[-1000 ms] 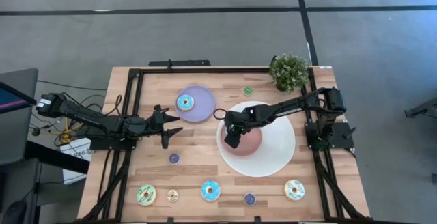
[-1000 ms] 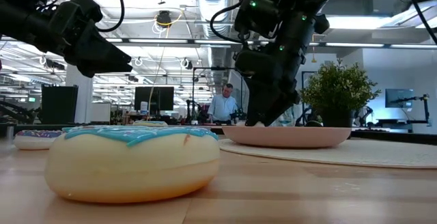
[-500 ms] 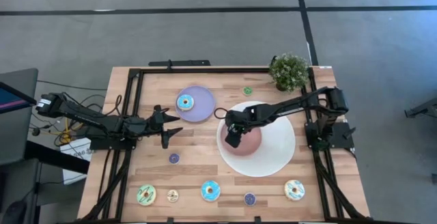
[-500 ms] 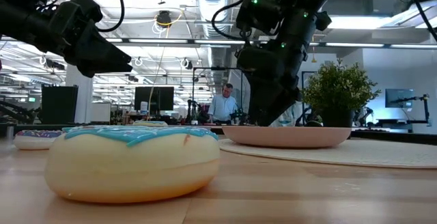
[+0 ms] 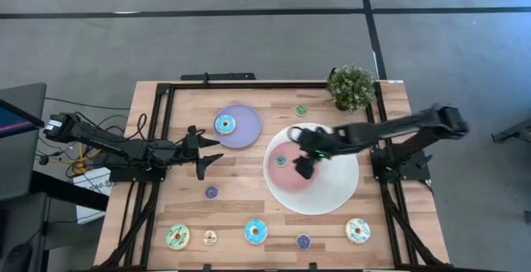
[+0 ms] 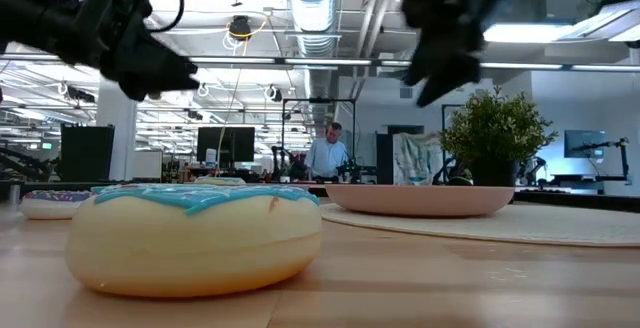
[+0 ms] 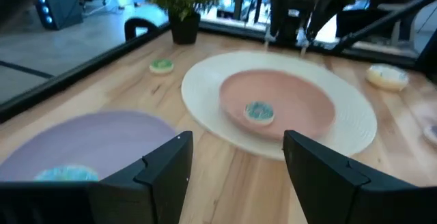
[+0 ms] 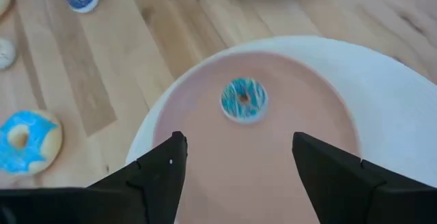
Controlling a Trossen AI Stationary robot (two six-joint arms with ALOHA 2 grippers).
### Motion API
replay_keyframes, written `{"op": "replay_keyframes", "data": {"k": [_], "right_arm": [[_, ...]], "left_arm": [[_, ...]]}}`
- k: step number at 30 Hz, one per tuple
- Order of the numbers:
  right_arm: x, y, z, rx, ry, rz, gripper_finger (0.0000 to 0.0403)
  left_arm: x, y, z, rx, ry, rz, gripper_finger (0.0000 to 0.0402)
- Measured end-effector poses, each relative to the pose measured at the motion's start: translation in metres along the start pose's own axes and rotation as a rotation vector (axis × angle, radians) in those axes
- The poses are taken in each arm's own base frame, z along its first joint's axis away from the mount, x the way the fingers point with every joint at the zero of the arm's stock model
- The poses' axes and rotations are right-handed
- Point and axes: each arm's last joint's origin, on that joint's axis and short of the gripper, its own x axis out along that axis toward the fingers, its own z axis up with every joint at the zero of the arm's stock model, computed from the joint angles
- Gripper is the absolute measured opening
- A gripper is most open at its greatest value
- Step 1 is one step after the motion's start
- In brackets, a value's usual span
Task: Pick & Place donuts
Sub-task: Put the big light green donut on the violet plate
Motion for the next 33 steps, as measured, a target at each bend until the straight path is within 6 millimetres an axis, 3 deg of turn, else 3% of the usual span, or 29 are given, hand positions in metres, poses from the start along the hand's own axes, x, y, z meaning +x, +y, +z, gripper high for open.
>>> {"op": "replay_keyframes", "data": {"k": [7, 14, 19, 26, 33], "right_arm": [[-0.040, -0.001, -0.068, 0.077, -0.158, -0.028, 0.0256], [-0.042, -0.010, -0.122, 0.136, -0.249, -0.063, 0.0256], [-0.035, -0.015, -0.135, 0.134, -0.239, -0.084, 0.0256], [-0.029, -0.014, -0.138, 0.106, -0.220, -0.115, 0.0256], [-0.023, -0.013, -0.140, 0.088, -0.202, -0.142, 0.0256]], "left_arm": [[0.005, -0.010, 0.013, 0.006, 0.048, -0.014, 0.0222], [0.027, -0.038, 0.028, 0.061, 0.161, -0.017, 0.0222], [0.039, -0.063, 0.044, 0.072, 0.417, 0.015, 0.0222], [0.036, -0.097, 0.059, -0.004, 0.820, 0.062, 0.0222], [0.015, -0.138, 0.047, -0.103, 1.042, 0.064, 0.0222]]}}
